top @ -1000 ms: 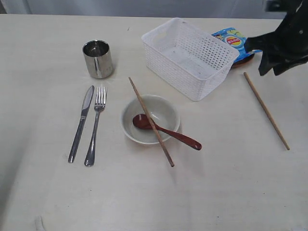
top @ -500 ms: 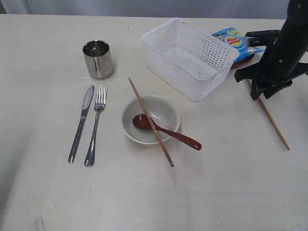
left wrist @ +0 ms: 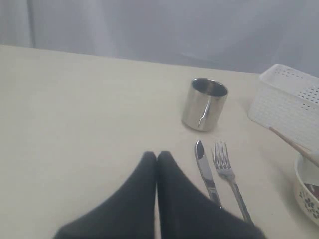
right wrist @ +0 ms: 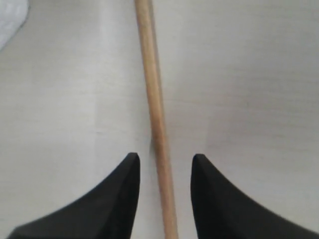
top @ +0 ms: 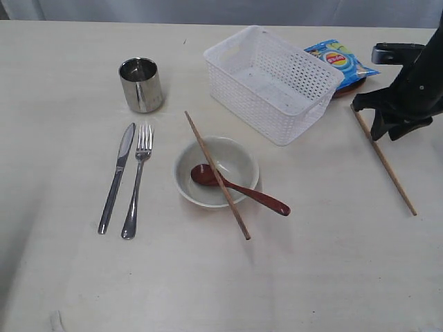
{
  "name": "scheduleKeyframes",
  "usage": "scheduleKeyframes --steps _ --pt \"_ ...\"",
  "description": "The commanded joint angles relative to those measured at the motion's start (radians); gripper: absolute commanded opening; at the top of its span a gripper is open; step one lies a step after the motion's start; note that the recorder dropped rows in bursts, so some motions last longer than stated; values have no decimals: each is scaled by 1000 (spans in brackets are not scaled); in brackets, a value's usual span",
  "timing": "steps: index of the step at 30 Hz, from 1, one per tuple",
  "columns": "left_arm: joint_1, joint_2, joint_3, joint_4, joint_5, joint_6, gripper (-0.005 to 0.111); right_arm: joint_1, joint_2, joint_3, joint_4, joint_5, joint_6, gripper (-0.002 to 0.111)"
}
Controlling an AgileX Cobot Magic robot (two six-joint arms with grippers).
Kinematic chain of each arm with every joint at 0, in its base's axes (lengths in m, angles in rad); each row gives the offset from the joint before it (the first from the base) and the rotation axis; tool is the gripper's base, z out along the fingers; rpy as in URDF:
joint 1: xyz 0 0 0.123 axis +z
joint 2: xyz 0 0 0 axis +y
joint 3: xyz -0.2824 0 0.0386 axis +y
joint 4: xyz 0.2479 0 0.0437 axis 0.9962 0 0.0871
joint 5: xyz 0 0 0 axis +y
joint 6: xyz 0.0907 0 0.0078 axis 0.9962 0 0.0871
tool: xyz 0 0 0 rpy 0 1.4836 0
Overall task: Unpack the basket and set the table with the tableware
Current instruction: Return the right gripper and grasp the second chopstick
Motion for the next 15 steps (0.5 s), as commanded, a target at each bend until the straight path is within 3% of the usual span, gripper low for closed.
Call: scheduleKeyframes --steps 1,15 --pt "1 -4 3 -6 -11 1 0 0 1 -2 81 -8 -64 34" --pt "1 -4 3 -6 -11 1 0 2 60 -2 56 -9 -52 34"
